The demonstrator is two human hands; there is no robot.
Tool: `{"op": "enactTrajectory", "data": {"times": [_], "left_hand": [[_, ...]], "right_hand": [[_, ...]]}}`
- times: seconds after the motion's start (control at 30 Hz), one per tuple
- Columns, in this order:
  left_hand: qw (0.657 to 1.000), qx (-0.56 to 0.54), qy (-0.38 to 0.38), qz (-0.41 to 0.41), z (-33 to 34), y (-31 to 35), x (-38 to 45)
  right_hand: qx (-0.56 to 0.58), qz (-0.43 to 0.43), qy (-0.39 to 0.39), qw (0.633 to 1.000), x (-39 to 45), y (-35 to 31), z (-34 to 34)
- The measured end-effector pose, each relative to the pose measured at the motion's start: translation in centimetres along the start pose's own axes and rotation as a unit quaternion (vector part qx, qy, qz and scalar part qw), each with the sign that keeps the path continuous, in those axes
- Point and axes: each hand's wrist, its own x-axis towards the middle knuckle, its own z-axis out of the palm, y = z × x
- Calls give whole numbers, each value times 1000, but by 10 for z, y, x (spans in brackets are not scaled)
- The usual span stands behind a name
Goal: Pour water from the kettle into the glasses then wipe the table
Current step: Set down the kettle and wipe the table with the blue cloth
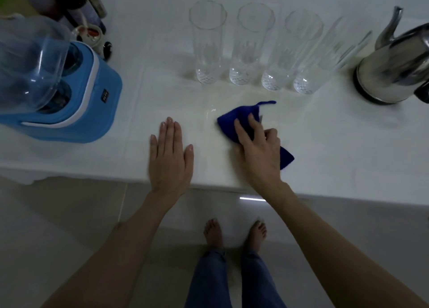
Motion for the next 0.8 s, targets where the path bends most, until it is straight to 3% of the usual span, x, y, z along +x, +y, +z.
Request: {"op": "enactTrajectory", "data": {"times": [0.07, 0.17, 0.4, 0.5, 0.67, 0.8], "left_hand": [[1000, 2, -3, -6, -1, 1, 0], [1000, 8, -5, -12, -2, -3, -4], [1000, 7, -6, -9, -1, -6, -10], [1000, 3, -4, -14, 0, -5, -9], [1000, 2, -2, -15, -1, -5, -10], [1000, 2, -6, -14, -3, -4, -9]], "right_hand": [[-4, -60, -14, 998, -21, 15, -6], [-19, -63, 5, 998, -47, 44, -14], [-27, 187, 94, 978, -13, 65, -21], [-17, 216, 86, 972, 29, 37, -5], [9, 93, 45, 995, 45, -12, 12], [28, -87, 8, 996, 6, -2, 5]]}}
